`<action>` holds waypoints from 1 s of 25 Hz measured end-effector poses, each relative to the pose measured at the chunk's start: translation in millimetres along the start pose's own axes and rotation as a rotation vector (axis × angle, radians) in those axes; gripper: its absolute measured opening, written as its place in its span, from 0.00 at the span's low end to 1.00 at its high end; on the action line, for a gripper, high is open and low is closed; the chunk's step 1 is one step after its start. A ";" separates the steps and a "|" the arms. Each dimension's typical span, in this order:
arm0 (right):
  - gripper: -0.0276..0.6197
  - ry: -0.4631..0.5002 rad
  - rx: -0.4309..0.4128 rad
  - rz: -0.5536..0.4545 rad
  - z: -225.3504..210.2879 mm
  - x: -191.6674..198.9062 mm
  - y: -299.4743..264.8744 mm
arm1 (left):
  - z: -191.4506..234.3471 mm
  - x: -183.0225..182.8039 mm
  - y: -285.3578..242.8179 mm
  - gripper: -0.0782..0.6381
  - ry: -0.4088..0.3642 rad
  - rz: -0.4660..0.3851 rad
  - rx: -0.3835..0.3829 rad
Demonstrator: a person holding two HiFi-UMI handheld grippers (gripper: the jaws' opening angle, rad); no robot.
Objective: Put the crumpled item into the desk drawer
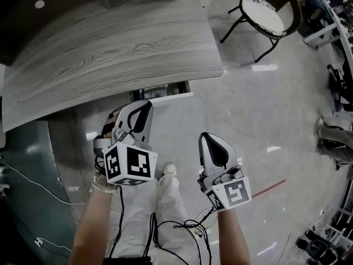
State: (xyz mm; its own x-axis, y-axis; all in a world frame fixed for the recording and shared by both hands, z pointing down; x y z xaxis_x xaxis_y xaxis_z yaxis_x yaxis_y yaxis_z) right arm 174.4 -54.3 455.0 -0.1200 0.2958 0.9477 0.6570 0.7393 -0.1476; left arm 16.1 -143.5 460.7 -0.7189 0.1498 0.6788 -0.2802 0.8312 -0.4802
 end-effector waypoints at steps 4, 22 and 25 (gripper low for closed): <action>0.06 0.078 -0.005 -0.008 16.2 -44.2 1.0 | 25.1 -27.0 38.4 0.12 0.121 -0.060 -0.005; 0.06 0.352 0.034 -0.147 108.2 -206.4 38.3 | 142.1 -117.8 221.3 0.12 0.243 -0.475 -0.093; 0.06 0.378 0.038 -0.169 120.4 -222.4 46.6 | 159.5 -116.2 244.1 0.12 0.264 -0.482 -0.122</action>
State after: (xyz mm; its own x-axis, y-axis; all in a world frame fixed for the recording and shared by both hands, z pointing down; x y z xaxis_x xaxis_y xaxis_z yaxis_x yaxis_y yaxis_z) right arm 142.1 -12.8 203.3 0.0628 -0.0694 0.9956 0.6227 0.7823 0.0153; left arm -70.2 -43.4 176.0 -0.3397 -0.1462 0.9291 -0.4509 0.8922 -0.0245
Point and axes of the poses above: the fingertips, and each gripper's own axes: y backward along the fingers, z to its left, x out of its underside, the point moved 4 cm from there along y, backward along the fingers, and after that the axes turned 14 degrees about -x, right-handed, at the moved point
